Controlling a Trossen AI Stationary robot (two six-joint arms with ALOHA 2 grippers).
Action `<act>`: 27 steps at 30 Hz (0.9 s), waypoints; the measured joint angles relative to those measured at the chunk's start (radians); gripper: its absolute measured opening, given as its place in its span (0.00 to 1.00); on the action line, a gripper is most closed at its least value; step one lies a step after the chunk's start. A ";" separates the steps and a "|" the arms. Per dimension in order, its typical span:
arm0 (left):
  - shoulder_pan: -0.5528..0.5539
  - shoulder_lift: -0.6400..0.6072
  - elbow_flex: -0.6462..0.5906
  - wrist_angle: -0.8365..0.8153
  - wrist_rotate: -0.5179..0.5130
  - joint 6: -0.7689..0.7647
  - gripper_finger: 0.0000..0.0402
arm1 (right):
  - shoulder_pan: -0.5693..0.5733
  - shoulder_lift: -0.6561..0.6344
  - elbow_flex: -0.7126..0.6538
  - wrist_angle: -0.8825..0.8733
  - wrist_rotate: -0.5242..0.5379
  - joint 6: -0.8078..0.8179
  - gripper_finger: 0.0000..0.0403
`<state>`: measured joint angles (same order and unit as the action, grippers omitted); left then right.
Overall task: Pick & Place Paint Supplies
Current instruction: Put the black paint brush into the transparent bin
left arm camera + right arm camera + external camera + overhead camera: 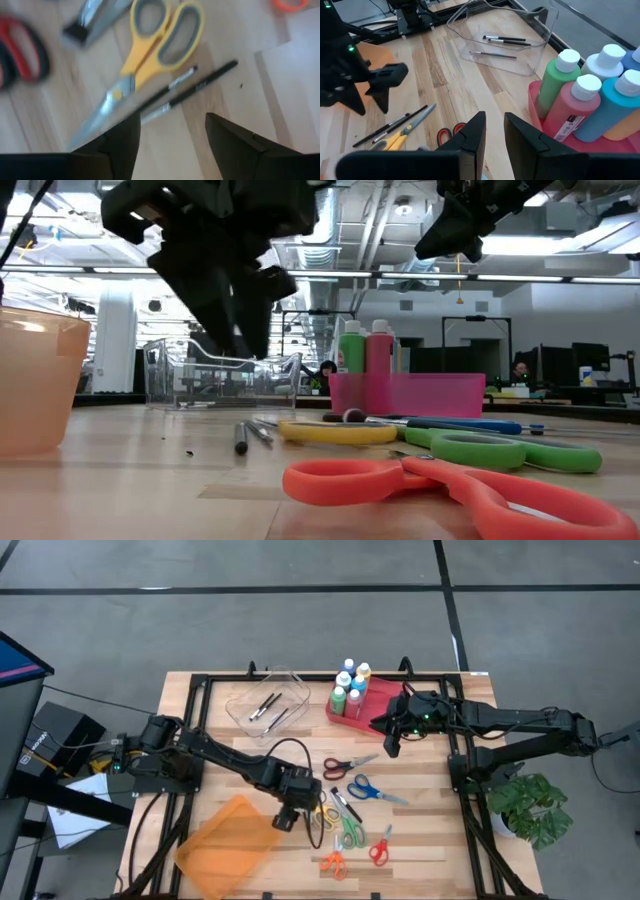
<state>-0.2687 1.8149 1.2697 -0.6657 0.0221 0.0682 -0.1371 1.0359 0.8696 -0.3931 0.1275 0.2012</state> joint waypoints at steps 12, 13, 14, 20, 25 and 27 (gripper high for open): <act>-0.037 0.065 -0.007 0.097 0.118 0.424 0.51 | 0.000 0.000 0.000 -0.015 0.000 0.000 0.17; -0.040 0.075 -0.007 0.108 0.119 0.446 0.51 | 0.000 0.000 0.000 -0.020 0.000 0.000 0.17; -0.044 0.084 -0.007 0.125 0.118 0.455 0.51 | 0.000 0.000 0.000 -0.025 0.000 0.000 0.17; -0.044 0.125 -0.007 0.199 0.110 0.451 0.50 | 0.000 0.000 0.000 -0.037 0.000 0.001 0.17; -0.043 0.134 -0.007 0.174 0.109 0.451 0.50 | 0.000 0.000 0.000 -0.046 0.000 0.001 0.17; -0.043 0.134 -0.007 0.166 0.103 0.451 0.50 | 0.000 0.000 0.000 -0.046 0.000 0.001 0.17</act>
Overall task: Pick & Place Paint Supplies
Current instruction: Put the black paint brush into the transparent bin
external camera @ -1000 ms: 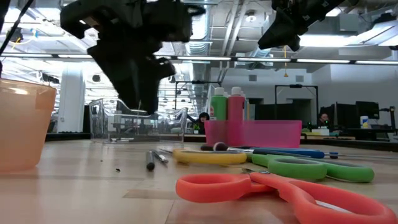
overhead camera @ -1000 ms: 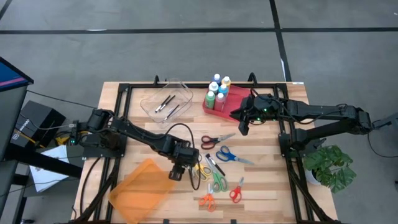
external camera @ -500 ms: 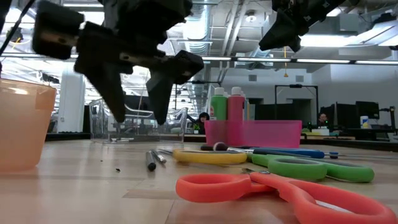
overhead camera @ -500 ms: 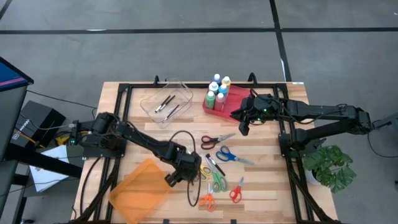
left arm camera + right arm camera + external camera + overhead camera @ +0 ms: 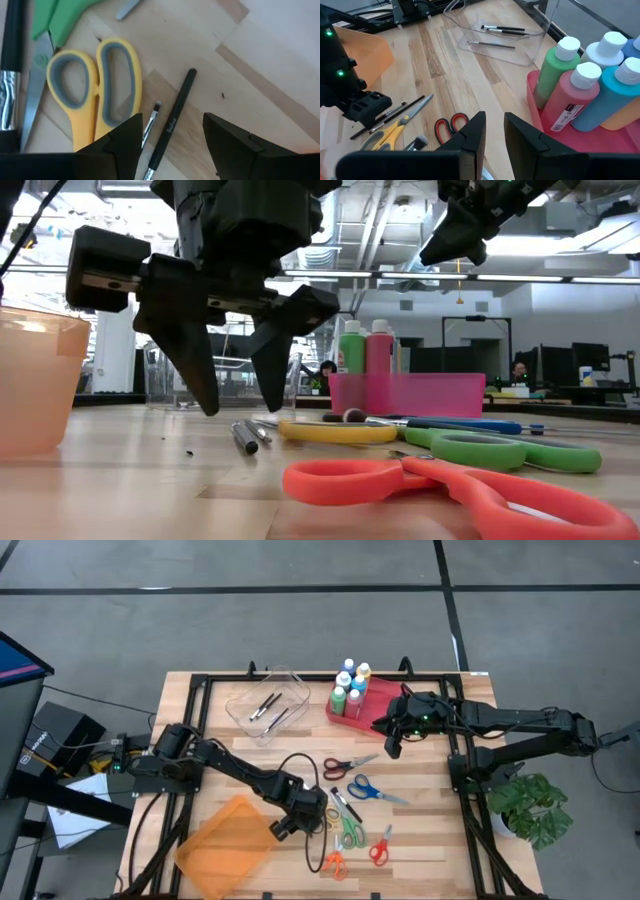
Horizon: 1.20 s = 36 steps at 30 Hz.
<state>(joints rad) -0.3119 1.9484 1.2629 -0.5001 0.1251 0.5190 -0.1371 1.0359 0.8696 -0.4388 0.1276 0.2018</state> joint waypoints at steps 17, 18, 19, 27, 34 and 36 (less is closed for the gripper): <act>0.006 0.022 -0.022 -0.074 -0.028 -0.001 0.32 | 0.000 0.000 0.000 -0.016 0.000 -0.001 0.17; 0.006 0.020 -0.029 -0.068 -0.033 -0.001 0.30 | 0.000 0.000 0.000 -0.017 0.000 0.000 0.17; 0.006 0.019 -0.034 -0.065 -0.037 -0.001 0.29 | 0.000 0.000 0.000 -0.018 0.000 -0.001 0.17; 0.005 0.018 -0.051 -0.064 -0.042 0.000 0.16 | 0.000 0.000 0.000 -0.020 0.000 0.000 0.17; 0.005 0.019 -0.052 -0.068 -0.047 0.000 0.03 | 0.000 0.000 0.000 -0.020 0.000 0.000 0.17; 0.005 0.020 -0.052 -0.074 -0.048 0.000 0.03 | 0.000 0.000 0.000 -0.020 0.000 0.000 0.17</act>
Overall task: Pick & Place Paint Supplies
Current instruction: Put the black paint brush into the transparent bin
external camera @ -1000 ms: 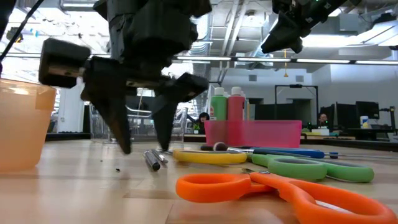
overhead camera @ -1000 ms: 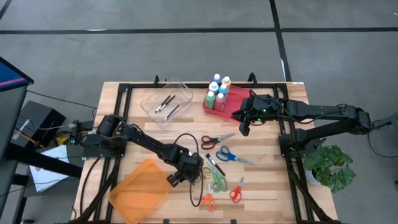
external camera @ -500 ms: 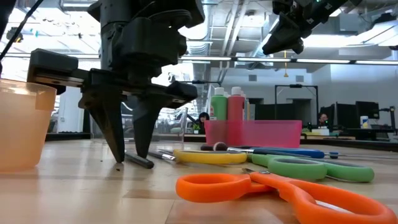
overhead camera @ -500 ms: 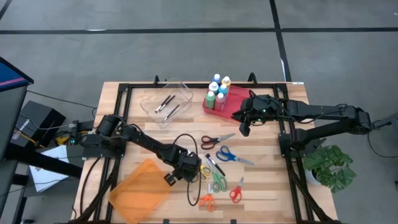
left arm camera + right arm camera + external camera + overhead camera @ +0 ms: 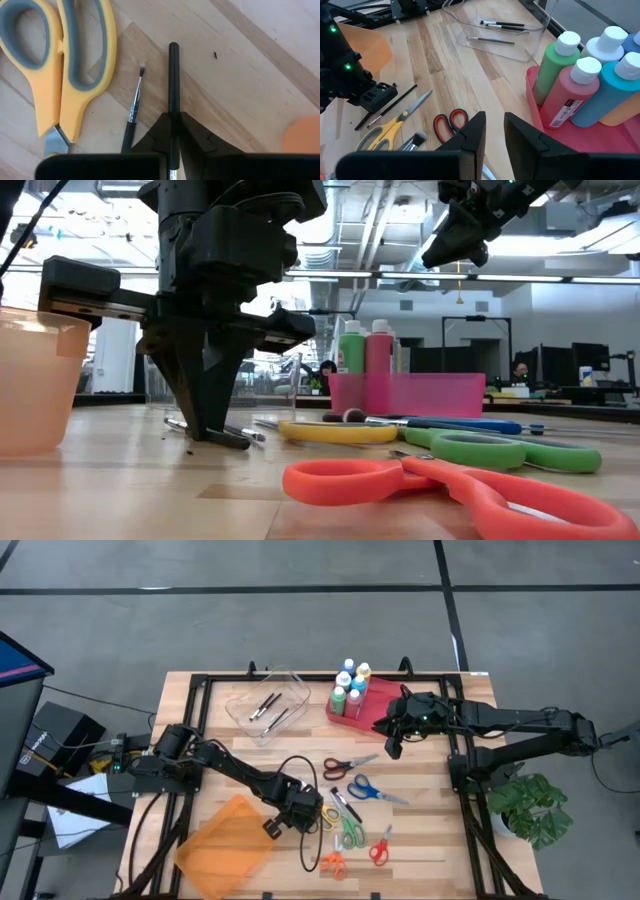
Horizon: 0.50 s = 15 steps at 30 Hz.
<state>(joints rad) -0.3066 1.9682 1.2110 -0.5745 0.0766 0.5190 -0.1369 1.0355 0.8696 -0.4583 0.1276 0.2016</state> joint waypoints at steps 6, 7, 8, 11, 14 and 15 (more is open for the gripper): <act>0.001 -0.014 -0.003 -0.015 -0.001 -0.017 0.02 | 0.000 0.000 0.000 0.000 0.000 0.000 0.17; 0.003 -0.022 -0.004 -0.018 -0.003 -0.030 0.02 | 0.000 0.000 0.000 0.000 0.000 0.000 0.17; 0.006 -0.034 -0.007 -0.033 -0.008 -0.050 0.02 | 0.000 0.000 0.000 0.000 0.000 0.000 0.17; 0.019 -0.074 -0.011 -0.048 -0.020 -0.099 0.02 | 0.000 0.000 0.000 0.001 0.000 0.000 0.17; 0.038 -0.145 -0.006 -0.059 -0.016 -0.136 0.02 | -0.001 0.000 0.000 0.002 0.000 0.000 0.17; 0.047 -0.165 -0.007 -0.059 -0.016 -0.157 0.02 | -0.001 0.000 0.000 0.002 0.000 0.000 0.17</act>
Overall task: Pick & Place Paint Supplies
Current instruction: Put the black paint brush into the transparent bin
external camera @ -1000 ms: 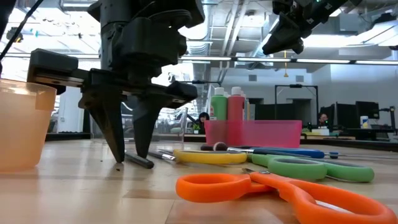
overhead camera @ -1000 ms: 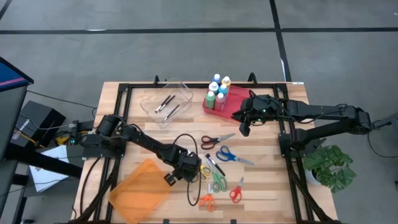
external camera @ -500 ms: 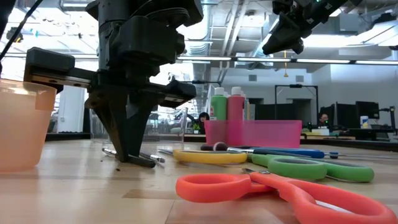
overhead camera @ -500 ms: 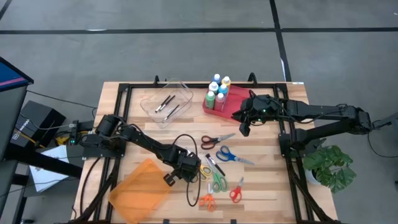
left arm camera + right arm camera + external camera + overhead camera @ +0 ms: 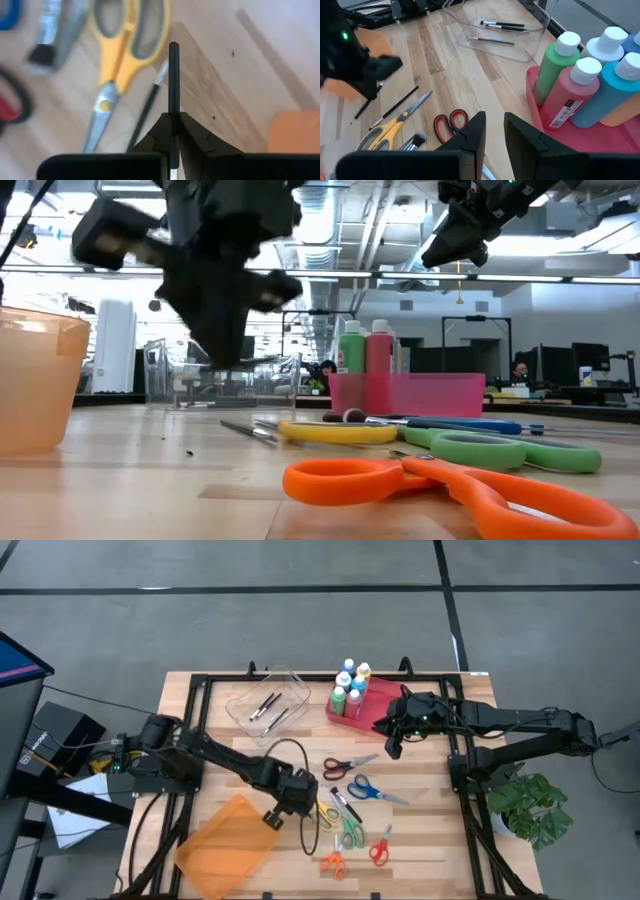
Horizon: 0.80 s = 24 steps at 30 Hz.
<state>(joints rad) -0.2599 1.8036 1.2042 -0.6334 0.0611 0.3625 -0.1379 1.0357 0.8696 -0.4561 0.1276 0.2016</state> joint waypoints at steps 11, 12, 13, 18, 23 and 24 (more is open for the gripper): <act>0.160 -0.344 0.002 0.105 0.011 -0.403 0.02 | 0.000 0.000 0.000 0.004 0.000 -0.001 0.17; 0.179 -0.378 0.002 0.134 0.012 -0.446 0.02 | 0.000 0.000 0.000 0.007 0.000 -0.001 0.17; 0.196 -0.410 0.002 0.159 0.014 -0.484 0.02 | 0.000 0.000 0.000 0.012 0.000 -0.001 0.17; 0.279 -0.561 0.003 0.339 0.015 -0.653 0.02 | 0.000 0.000 0.000 0.047 0.001 -0.003 0.17; 0.334 -0.666 0.004 0.589 0.022 -0.795 0.03 | 0.000 0.000 0.000 0.053 0.001 -0.003 0.17; 0.341 -0.684 0.005 0.638 0.033 -0.813 0.03 | 0.000 0.000 0.000 0.053 0.001 -0.003 0.17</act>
<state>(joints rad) 0.0809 1.1192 1.2088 0.0045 0.0944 -0.4508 -0.1379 1.0359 0.8696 -0.4030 0.1284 0.1989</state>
